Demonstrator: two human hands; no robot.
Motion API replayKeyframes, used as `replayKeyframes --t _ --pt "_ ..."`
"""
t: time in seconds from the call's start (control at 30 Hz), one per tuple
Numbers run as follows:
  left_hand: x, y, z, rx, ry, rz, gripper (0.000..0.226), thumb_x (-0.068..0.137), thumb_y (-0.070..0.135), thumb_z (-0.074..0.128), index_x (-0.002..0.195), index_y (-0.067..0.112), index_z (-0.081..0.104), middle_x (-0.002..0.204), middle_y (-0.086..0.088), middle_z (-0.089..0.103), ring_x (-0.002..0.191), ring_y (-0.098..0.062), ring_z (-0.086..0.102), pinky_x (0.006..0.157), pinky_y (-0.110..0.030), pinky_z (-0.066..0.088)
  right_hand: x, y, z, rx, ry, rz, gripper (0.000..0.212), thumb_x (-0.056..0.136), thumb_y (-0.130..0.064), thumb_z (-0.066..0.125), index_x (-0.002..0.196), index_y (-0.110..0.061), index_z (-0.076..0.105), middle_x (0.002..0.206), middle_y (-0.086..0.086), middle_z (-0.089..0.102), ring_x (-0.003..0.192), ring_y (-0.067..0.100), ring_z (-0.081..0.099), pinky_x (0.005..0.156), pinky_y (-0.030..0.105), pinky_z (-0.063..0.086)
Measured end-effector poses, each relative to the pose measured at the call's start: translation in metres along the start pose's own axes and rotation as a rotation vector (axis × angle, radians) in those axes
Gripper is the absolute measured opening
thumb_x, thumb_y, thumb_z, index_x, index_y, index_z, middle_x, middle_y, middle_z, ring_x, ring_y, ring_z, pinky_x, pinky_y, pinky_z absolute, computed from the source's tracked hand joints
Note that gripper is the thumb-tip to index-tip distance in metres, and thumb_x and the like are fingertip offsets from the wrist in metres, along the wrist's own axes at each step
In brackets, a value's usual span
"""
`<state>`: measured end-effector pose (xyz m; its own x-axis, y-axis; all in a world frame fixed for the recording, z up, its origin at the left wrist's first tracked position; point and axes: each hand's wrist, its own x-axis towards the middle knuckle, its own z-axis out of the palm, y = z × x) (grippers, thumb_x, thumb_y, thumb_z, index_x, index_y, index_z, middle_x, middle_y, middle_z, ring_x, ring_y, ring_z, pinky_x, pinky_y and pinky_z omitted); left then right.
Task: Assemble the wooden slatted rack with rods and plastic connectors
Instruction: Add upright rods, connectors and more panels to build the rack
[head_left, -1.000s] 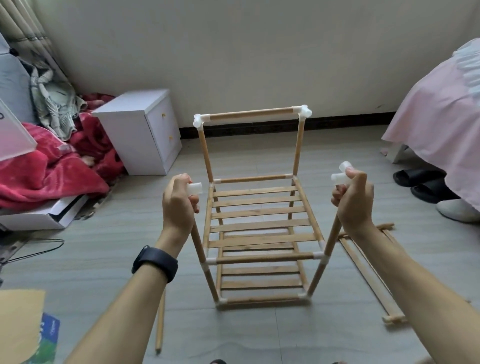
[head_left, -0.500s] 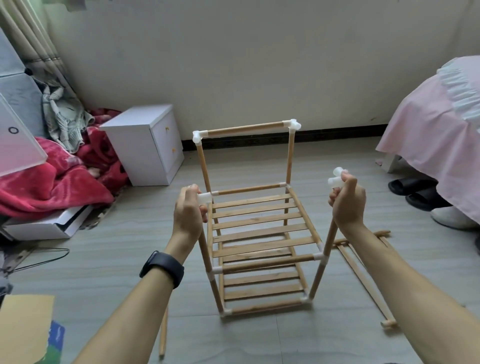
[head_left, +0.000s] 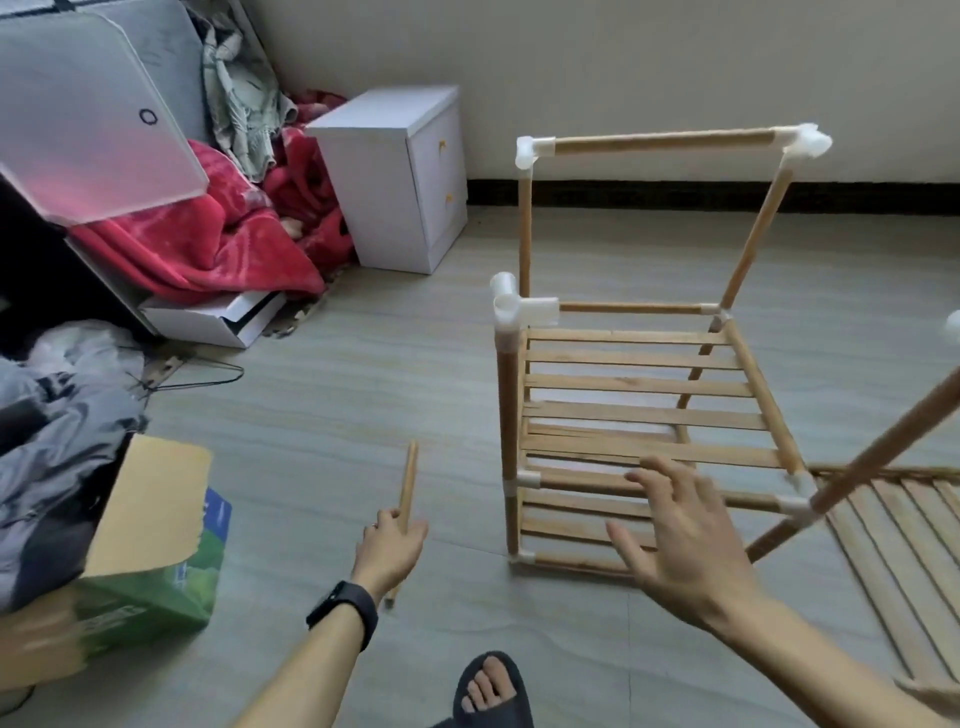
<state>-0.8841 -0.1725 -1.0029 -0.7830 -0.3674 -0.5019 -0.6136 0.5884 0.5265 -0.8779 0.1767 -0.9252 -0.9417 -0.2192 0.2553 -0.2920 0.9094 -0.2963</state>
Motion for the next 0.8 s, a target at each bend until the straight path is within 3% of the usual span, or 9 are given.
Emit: replayKeyframes --t 0.07,0.13,0.2,0.33,0.47,0.57,0.67,0.73,0.8 --pt "0.014 -0.028 0.023 0.176 -0.047 -0.065 0.067 0.097 0.049 0.052 0.151 0.015 0.030 0.145 -0.018 0.041 0.135 -0.037 0.040 0.110 -0.044 0.038 0.028 -0.013 0.016 -0.163 -0.095 -0.128 0.078 0.085 -0.068 0.050 0.148 -0.023 0.041 0.158 0.009 0.034 0.145 0.032 0.032 0.112 0.056 0.034" --pt "0.021 -0.043 0.040 0.298 -0.087 -0.087 0.067 0.097 0.044 0.052 0.153 0.017 0.027 0.147 -0.016 0.040 0.135 -0.037 0.039 0.110 -0.045 0.039 0.049 -0.025 0.035 -0.244 -0.197 -0.146 0.082 0.086 -0.073 0.040 0.155 -0.029 0.032 0.166 0.009 0.026 0.153 0.032 0.021 0.117 0.060 0.024" --pt "0.030 -0.053 0.052 0.355 -0.100 -0.103 0.066 0.097 0.037 0.050 0.156 0.024 0.023 0.149 -0.014 0.035 0.135 -0.037 0.040 0.108 -0.044 0.041 0.057 -0.032 0.051 -0.274 -0.269 -0.105 0.082 0.088 -0.074 0.036 0.157 -0.030 0.031 0.165 0.008 0.028 0.153 0.034 0.023 0.117 0.061 0.028" --pt "0.054 -0.072 0.069 0.409 -0.107 -0.116 0.059 0.101 0.028 0.043 0.156 0.032 0.024 0.147 -0.013 0.035 0.130 -0.035 0.044 0.104 -0.044 0.045 0.054 -0.031 0.059 -0.281 -0.229 -0.104 0.079 0.090 -0.071 0.040 0.156 -0.028 0.035 0.163 0.007 0.033 0.151 0.034 0.028 0.116 0.060 0.030" --pt "0.068 -0.085 0.078 0.490 -0.094 -0.111 0.032 0.103 0.022 0.039 0.134 0.026 0.046 0.123 -0.010 0.044 0.106 -0.032 0.055 0.092 -0.044 0.053 0.055 -0.029 0.059 -0.276 -0.213 -0.113 0.079 0.090 -0.071 0.039 0.157 -0.028 0.033 0.164 0.007 0.032 0.151 0.034 0.028 0.116 0.060 0.030" --pt "0.064 -0.080 0.081 0.475 -0.104 -0.130 0.032 0.100 0.016 0.042 0.132 0.015 0.042 0.120 -0.015 0.051 0.099 -0.035 0.058 0.085 -0.039 0.051 0.056 -0.031 0.056 -0.274 -0.232 -0.112 0.080 0.090 -0.071 0.039 0.156 -0.026 0.036 0.163 0.008 0.034 0.150 0.035 0.030 0.115 0.061 0.032" --pt "0.063 -0.065 0.070 0.115 -0.131 -0.259 0.047 0.095 0.009 0.051 0.137 -0.004 0.032 0.120 -0.023 0.059 0.106 -0.039 0.062 0.084 -0.038 0.052 0.056 -0.034 0.048 -0.279 -0.278 -0.112 0.083 0.088 -0.074 0.035 0.157 -0.028 0.031 0.165 0.006 0.030 0.152 0.033 0.026 0.116 0.060 0.029" --pt "0.059 -0.046 0.049 -0.268 -0.170 -0.305 0.032 0.095 -0.002 0.049 0.125 -0.010 0.045 0.093 -0.018 0.060 0.078 -0.029 0.063 0.065 -0.031 0.055 0.059 -0.035 0.036 -0.257 -0.366 -0.112 0.088 0.085 -0.077 0.030 0.160 -0.033 0.016 0.169 0.002 0.015 0.156 0.029 0.013 0.121 0.057 0.020" --pt "0.044 -0.016 0.016 -0.512 -0.217 -0.270 0.013 0.097 -0.009 0.046 0.104 -0.003 0.055 0.080 -0.013 0.054 0.067 -0.020 0.057 0.060 -0.027 0.052 0.065 -0.033 0.025 -0.216 -0.509 -0.122 0.097 0.079 -0.080 0.027 0.161 -0.038 0.000 0.171 -0.003 -0.003 0.157 0.024 -0.004 0.125 0.053 0.008"
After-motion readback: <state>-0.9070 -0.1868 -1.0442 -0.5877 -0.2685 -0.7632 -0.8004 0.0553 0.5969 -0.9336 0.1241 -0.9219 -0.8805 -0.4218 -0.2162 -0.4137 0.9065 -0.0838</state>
